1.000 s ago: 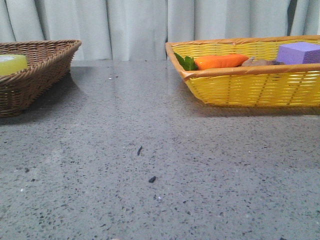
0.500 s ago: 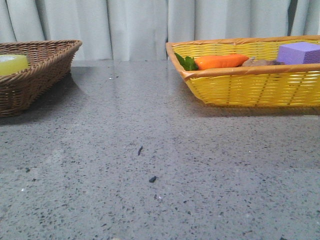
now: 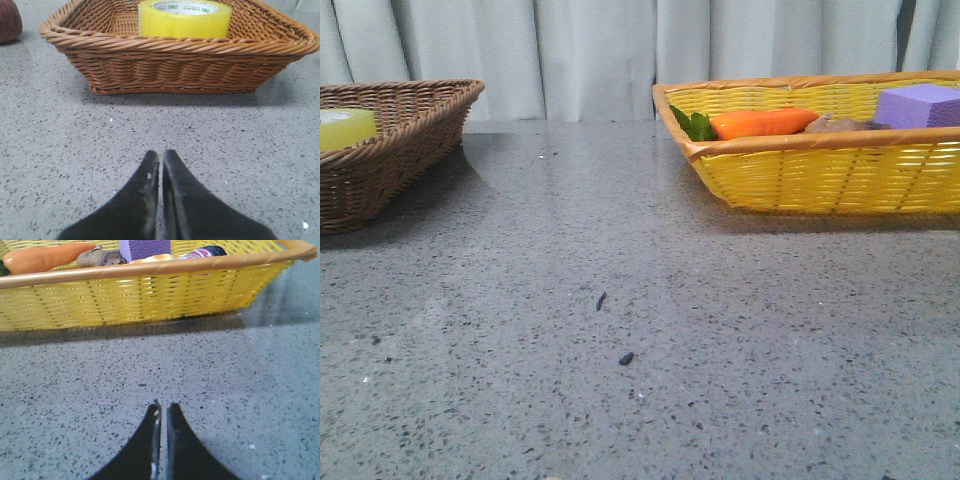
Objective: Transfer tape with both arms
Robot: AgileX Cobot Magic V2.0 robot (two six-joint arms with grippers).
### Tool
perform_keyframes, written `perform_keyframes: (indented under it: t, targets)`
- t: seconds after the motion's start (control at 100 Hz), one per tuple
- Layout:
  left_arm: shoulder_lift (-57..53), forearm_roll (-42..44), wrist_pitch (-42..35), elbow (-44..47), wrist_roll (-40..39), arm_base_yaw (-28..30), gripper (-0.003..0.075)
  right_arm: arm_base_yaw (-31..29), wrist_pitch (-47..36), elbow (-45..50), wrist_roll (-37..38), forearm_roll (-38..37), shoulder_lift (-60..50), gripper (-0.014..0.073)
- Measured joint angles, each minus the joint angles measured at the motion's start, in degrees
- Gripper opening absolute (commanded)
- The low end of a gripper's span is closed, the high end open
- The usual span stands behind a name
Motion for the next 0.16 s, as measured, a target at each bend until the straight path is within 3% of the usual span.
perform_keyframes:
  t: [0.16]
  targets:
    - [0.00,0.00,0.00,0.00,0.00,0.00,-0.0020,0.00,0.00,0.00,0.00,0.00,0.00,-0.0067]
